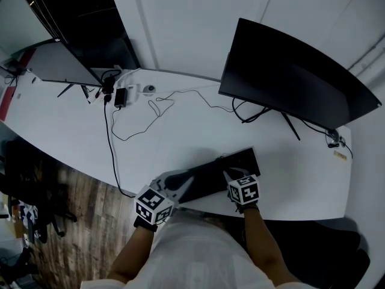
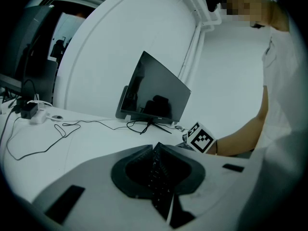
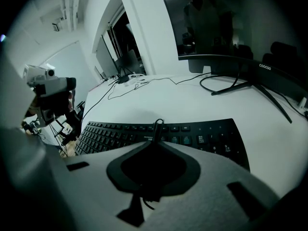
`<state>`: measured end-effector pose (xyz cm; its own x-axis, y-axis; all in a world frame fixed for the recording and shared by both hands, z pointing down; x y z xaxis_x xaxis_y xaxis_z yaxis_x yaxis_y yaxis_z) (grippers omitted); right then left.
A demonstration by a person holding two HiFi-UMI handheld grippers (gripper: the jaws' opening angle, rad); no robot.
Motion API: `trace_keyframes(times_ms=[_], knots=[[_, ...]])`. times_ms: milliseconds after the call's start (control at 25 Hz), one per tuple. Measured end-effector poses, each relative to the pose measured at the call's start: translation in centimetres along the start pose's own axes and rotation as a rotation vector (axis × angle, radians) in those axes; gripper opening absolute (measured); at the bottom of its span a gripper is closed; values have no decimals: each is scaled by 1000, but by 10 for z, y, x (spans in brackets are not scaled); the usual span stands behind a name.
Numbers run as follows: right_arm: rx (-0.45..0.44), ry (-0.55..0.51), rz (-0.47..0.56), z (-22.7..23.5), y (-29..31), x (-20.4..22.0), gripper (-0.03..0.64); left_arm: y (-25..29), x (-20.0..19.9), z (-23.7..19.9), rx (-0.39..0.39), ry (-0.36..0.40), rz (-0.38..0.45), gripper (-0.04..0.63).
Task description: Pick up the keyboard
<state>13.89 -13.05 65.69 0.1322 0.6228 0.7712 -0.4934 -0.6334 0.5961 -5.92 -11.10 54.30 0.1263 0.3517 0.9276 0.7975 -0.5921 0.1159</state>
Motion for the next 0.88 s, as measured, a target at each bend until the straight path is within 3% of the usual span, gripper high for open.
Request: trace_keyframes(times_ms=[760, 800, 880], knots=[[3, 27, -8, 1, 0, -1, 26, 5, -3, 3, 36, -9, -8, 46], [3, 27, -8, 1, 0, -1, 26, 5, -3, 3, 43, -13, -9, 56], [3, 29, -6, 1, 0, 0, 26, 7, -2, 5, 59, -20, -15, 146]])
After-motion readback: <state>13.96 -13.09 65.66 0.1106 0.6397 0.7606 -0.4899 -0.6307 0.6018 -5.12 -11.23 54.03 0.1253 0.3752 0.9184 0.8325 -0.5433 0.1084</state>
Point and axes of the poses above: the fingertips, and each gripper's own axes: y forward along the fingers, z to its right, x out of its underside, the point moved 6 cm from there along -y, backward along the fingers, and after that the axes turned 15 degrees about z, right-handed, at the moved point
